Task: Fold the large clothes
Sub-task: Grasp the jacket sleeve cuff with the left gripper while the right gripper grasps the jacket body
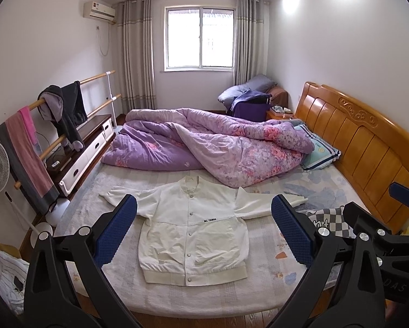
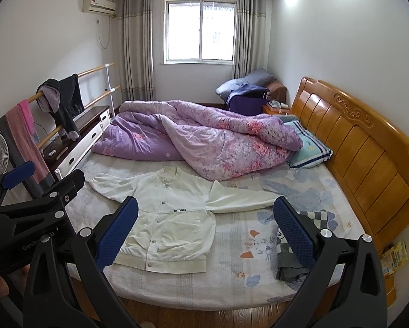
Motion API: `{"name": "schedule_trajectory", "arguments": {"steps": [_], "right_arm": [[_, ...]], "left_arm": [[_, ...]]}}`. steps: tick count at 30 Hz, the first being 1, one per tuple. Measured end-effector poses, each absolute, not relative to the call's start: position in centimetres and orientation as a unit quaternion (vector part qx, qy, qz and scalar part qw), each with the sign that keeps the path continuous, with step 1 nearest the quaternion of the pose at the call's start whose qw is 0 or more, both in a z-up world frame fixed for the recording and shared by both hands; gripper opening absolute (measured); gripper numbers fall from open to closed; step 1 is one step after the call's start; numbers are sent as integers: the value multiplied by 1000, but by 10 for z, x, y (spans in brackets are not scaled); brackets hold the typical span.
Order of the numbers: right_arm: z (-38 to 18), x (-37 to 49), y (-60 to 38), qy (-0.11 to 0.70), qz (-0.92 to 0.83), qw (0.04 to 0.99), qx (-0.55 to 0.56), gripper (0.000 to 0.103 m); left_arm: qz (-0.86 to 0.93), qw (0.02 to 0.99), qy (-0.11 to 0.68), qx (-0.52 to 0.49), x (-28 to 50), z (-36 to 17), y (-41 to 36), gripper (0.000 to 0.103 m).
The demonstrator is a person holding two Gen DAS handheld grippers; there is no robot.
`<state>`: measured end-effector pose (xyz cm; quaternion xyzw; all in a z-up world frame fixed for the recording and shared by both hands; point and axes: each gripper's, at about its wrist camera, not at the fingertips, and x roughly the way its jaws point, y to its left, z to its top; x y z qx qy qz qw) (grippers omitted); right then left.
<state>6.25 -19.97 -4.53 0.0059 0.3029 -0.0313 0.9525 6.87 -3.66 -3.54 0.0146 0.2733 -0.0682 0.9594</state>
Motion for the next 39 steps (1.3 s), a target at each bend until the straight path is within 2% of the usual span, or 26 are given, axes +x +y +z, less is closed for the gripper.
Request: {"name": "schedule_trajectory", "arguments": {"steps": [7, 16, 24, 31, 39], "right_arm": [[-73, 116, -181, 339, -32, 940, 6, 96], [-133, 244, -118, 389, -31, 921, -14, 96], [-226, 390, -16, 454, -1, 890, -40, 96], [-312, 488, 61, 499, 42, 864, -57, 95], [-408, 574, 91, 540, 53, 839, -42, 95]], "left_arm": [[-64, 950, 304, 18, 124, -68, -26, 98], [-70, 936, 346, 10, 260, -141, 39, 98], [-52, 886, 453, -79, 410, -246, 165, 98], [-20, 862, 487, -138, 494, -329, 256, 98], [21, 837, 514, -187, 571, -425, 326, 98]]}}
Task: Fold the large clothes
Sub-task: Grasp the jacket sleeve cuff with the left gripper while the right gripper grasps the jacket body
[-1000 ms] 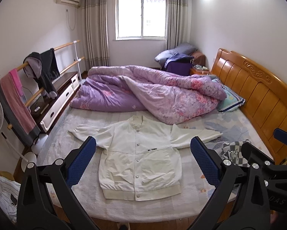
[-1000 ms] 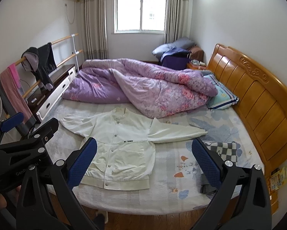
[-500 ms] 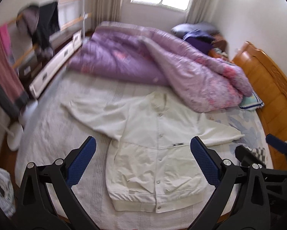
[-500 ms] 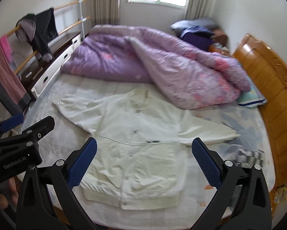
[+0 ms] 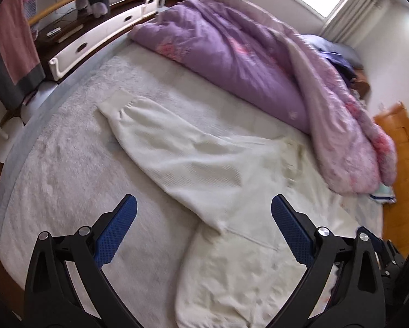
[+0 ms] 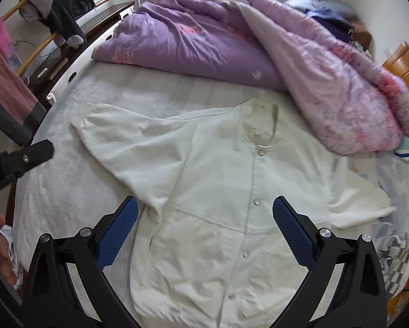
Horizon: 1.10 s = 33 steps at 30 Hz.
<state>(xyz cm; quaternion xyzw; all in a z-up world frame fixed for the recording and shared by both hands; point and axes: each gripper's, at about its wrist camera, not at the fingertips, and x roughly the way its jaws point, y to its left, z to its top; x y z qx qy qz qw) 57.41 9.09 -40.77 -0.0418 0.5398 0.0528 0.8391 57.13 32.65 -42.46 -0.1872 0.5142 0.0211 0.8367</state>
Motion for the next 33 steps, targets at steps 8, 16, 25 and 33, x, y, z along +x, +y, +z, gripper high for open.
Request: {"name": "schedule_trajectory", "arguments": {"steps": [8, 16, 25, 33], "right_arm": [[-509, 634, 92, 589, 76, 804, 14, 75], [-570, 658, 89, 603, 65, 795, 3, 69], [-623, 653, 90, 623, 121, 773, -10, 24], [-631, 642, 124, 601, 194, 775, -27, 23]], "left_arm": [[95, 819, 531, -194, 637, -536, 413, 98], [166, 783, 548, -242, 702, -621, 495, 98], [149, 775, 550, -273, 731, -657, 504, 75], [148, 783, 544, -263, 736, -660, 507, 25]]}}
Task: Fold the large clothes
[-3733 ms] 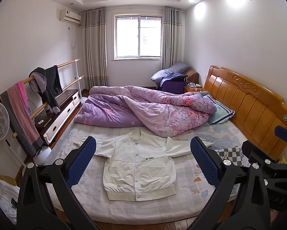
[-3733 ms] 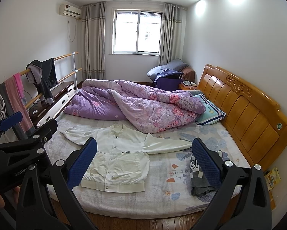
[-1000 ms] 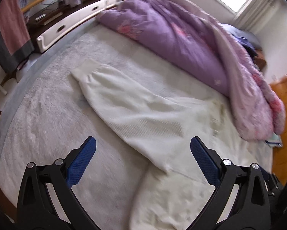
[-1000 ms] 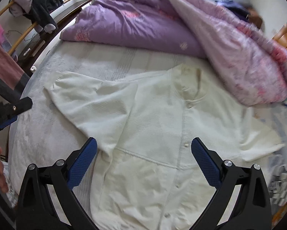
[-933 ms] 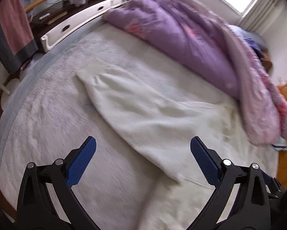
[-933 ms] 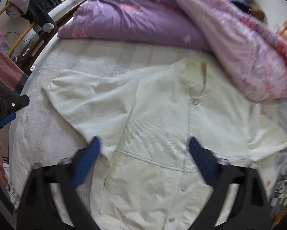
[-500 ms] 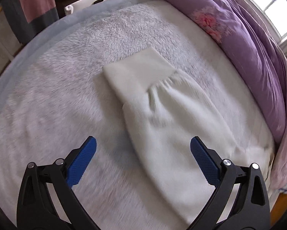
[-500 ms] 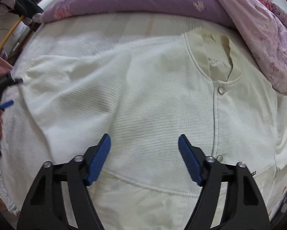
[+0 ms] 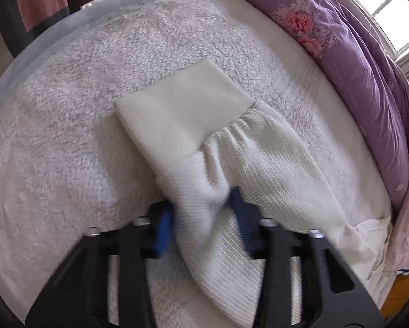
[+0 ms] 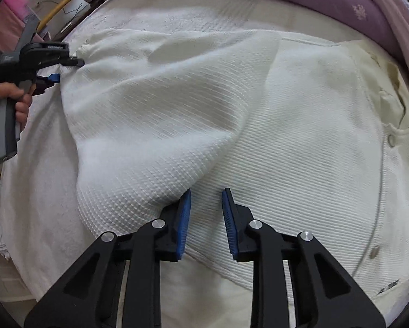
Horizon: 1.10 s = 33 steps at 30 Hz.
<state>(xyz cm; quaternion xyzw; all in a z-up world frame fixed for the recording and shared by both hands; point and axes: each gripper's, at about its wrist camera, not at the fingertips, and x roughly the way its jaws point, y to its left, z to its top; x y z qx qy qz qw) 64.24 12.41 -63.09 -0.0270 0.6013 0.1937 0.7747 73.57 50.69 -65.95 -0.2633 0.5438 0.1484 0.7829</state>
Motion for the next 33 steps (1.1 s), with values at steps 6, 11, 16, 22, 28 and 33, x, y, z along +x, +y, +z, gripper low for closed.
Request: {"name": "schedule_trajectory", "arguments": {"steps": [6, 11, 16, 22, 28, 33], "right_arm": [[-636, 646, 116, 612, 194, 767, 9, 23], [-630, 645, 107, 610, 198, 766, 54, 22], [-632, 640, 104, 608, 211, 762, 72, 22], [-652, 644, 111, 612, 205, 763, 48, 13], [-618, 640, 44, 582, 245, 763, 142, 2], [-575, 619, -94, 542, 188, 803, 161, 1]], "left_arm": [[131, 809, 514, -255, 718, -632, 509, 7], [131, 863, 427, -237, 674, -538, 510, 6], [126, 905, 356, -196, 631, -440, 501, 6], [62, 931, 325, -153, 629, -373, 424, 6], [-41, 943, 305, -126, 640, -342, 283, 6], [-116, 933, 324, -107, 655, -367, 135, 6]]}}
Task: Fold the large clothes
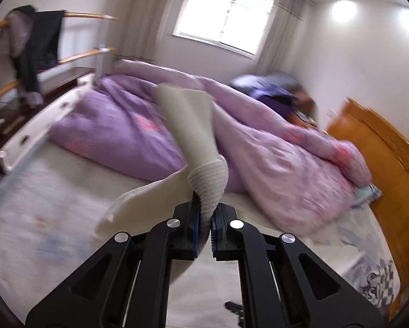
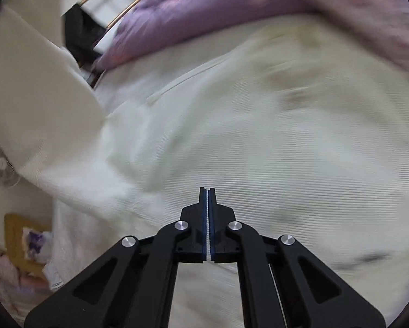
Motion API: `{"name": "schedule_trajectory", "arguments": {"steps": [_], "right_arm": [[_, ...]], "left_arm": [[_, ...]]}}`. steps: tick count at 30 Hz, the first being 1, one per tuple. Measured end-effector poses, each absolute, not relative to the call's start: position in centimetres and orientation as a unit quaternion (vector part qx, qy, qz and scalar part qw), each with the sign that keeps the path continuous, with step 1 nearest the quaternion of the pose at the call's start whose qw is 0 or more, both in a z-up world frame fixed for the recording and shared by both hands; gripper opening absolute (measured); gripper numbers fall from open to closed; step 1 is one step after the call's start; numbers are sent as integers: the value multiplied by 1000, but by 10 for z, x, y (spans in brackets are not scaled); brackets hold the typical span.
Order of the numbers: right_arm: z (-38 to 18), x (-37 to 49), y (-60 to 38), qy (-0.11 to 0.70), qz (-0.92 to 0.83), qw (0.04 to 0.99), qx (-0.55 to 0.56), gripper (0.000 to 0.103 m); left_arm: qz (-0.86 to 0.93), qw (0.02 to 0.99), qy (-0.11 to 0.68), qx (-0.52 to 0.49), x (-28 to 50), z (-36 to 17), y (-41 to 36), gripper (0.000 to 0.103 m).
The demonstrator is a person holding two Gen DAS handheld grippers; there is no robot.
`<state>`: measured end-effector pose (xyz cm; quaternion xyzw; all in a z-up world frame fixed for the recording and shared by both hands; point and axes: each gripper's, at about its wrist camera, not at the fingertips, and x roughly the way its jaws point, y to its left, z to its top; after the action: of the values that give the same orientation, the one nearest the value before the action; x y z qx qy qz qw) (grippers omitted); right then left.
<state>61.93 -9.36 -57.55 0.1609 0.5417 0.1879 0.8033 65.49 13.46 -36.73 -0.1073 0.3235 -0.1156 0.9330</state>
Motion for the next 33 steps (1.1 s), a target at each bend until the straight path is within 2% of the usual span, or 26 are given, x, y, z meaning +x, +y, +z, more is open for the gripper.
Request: {"name": "schedule_trajectory", "arguments": {"steps": [3, 9, 13, 17, 20, 21, 23, 24, 25, 27, 29, 33], "right_arm": [[-557, 601, -193, 532, 129, 824, 143, 1], [-551, 561, -372, 531, -3, 837, 135, 1], [-559, 539, -459, 525, -67, 830, 173, 5], [-563, 528, -536, 513, -116, 814, 245, 6], [-568, 523, -577, 510, -157, 794, 292, 15], [-564, 524, -586, 508, -166, 790, 302, 20], [-570, 526, -611, 502, -181, 776, 337, 38], [-573, 529, -623, 504, -198, 765, 348, 48], [-575, 534, -629, 505, -205, 761, 352, 50], [-581, 535, -646, 502, -217, 747, 379, 51], [-590, 534, -662, 502, -230, 725, 412, 51], [-610, 540, -683, 496, -246, 702, 448, 51]], "left_arm": [[-140, 921, 356, -70, 662, -413, 33, 6], [-177, 873, 451, -59, 663, -529, -102, 6], [-171, 845, 506, -28, 645, -596, -149, 7], [-158, 832, 531, 10, 623, -623, -178, 10], [-141, 814, 563, -6, 618, -634, -178, 16], [-134, 807, 575, -15, 619, -632, -178, 18], [-125, 803, 582, -24, 618, -623, -175, 20], [-121, 804, 582, -27, 618, -617, -174, 23], [-118, 804, 582, -28, 616, -611, -173, 27], [-111, 816, 567, -32, 610, -597, -174, 88], [-95, 852, 514, -20, 599, -578, -176, 91], [-129, 850, 511, -5, 604, -572, -185, 92]]}}
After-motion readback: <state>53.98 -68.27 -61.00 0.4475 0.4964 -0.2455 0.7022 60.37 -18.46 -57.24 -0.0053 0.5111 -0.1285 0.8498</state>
